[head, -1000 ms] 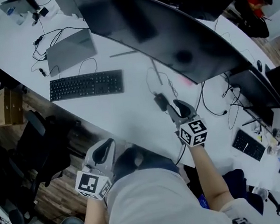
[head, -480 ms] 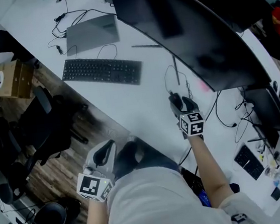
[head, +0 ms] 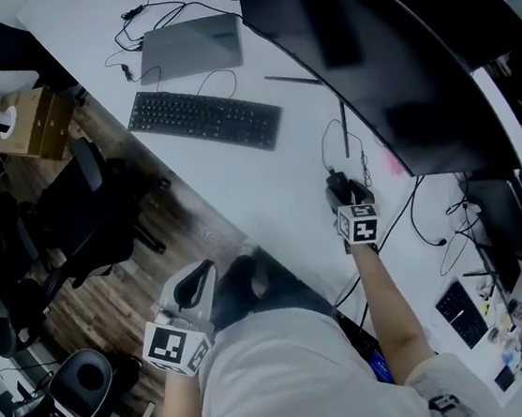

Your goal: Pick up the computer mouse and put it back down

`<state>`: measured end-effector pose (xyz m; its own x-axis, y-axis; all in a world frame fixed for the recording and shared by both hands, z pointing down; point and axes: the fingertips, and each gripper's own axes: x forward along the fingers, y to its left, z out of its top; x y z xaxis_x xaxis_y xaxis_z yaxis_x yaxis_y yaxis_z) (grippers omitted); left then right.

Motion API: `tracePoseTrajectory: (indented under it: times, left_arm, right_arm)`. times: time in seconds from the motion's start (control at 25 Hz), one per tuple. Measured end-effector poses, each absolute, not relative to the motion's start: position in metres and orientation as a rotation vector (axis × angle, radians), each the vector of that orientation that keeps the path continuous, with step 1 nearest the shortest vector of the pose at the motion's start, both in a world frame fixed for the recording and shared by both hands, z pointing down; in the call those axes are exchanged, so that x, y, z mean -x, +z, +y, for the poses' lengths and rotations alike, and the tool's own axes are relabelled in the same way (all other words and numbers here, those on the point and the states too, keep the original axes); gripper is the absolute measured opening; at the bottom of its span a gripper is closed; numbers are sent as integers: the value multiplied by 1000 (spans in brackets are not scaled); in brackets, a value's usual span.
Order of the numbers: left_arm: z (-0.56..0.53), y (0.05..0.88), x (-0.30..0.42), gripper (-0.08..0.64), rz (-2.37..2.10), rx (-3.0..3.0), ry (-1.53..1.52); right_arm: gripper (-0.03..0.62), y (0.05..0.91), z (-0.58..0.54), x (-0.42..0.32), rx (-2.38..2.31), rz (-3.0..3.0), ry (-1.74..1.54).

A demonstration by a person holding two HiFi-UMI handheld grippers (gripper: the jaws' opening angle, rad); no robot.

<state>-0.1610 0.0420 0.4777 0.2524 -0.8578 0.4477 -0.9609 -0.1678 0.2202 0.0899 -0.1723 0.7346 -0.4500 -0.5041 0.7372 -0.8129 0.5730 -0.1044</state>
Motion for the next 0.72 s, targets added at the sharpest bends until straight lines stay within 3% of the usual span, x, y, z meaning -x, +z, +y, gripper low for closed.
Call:
tracePoseTrajectory:
  times: [0.72]
  left_arm:
    - [43,478,157,17,-1631,-2104,312]
  right_arm:
    - [276,743,-175,-85,-1037,-2122,571]
